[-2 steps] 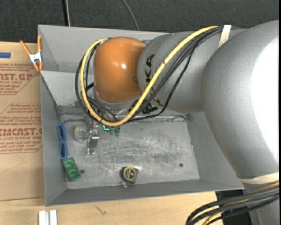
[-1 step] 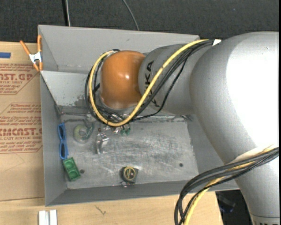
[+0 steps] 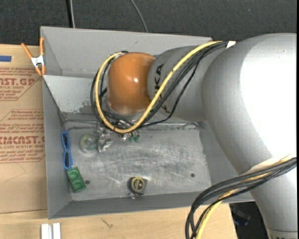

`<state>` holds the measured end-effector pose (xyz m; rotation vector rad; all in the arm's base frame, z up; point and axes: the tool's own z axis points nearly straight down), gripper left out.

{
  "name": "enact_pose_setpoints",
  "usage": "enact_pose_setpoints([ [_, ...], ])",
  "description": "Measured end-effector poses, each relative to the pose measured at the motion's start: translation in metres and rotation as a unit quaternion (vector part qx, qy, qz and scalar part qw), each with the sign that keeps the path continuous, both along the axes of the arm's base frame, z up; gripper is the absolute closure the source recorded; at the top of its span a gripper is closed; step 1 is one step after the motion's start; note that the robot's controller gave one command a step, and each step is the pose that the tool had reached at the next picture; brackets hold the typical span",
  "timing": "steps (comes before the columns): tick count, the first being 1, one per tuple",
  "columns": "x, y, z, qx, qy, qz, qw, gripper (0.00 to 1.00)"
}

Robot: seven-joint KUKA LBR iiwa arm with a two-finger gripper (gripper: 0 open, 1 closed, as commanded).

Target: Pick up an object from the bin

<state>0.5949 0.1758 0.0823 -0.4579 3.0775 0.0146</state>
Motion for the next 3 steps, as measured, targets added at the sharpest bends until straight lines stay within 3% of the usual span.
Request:
enact_pose_setpoints([
  [1,-0.017,0.001,0.217,-0.006,0.008,0.025,0.9996,1.0],
  [2,-0.081,0.023,0.077,-0.007,0.0185,0.012,0.9997,1.0],
  [3,-0.078,0.023,0.082,-0.006,0.0137,0.011,0.9998,0.0],
])
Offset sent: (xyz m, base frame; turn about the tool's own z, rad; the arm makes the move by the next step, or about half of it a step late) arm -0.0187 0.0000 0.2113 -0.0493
